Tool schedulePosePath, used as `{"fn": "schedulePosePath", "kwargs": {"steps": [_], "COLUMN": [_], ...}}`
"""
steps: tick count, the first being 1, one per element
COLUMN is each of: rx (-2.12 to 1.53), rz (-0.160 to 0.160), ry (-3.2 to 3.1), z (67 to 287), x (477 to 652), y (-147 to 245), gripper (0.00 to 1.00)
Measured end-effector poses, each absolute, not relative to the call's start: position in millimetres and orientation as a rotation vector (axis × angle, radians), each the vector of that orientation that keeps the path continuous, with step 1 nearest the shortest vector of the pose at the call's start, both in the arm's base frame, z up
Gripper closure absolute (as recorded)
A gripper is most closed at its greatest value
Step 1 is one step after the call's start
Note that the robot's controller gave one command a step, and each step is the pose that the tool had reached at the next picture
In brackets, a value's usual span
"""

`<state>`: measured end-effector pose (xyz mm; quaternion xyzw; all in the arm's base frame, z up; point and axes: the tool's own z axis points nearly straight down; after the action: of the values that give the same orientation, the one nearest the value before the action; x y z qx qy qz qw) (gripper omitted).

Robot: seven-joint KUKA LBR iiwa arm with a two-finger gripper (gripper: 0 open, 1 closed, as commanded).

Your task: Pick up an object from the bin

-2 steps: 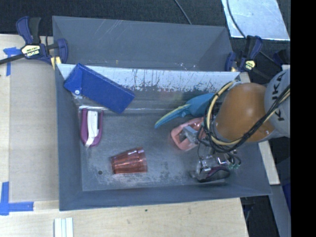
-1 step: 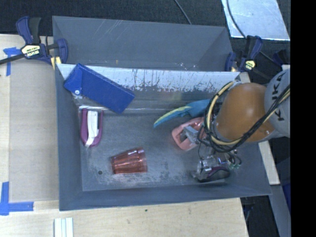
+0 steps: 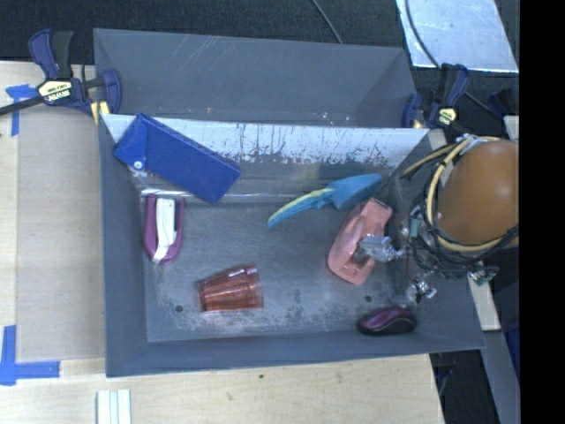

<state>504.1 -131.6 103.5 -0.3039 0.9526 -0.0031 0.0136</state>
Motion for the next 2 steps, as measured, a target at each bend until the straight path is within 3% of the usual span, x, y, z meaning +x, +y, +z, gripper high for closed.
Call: {"fn": "schedulePosePath", "kwargs": {"steps": [1,2], "rx": [-0.838,-1.758], "rz": [-0.013,-0.111], "ry": [2.991,2.479], "z": [80,92], "x": [504.6,515.8], "y": [-127,-75], "gripper": [0.00,1.00]}}
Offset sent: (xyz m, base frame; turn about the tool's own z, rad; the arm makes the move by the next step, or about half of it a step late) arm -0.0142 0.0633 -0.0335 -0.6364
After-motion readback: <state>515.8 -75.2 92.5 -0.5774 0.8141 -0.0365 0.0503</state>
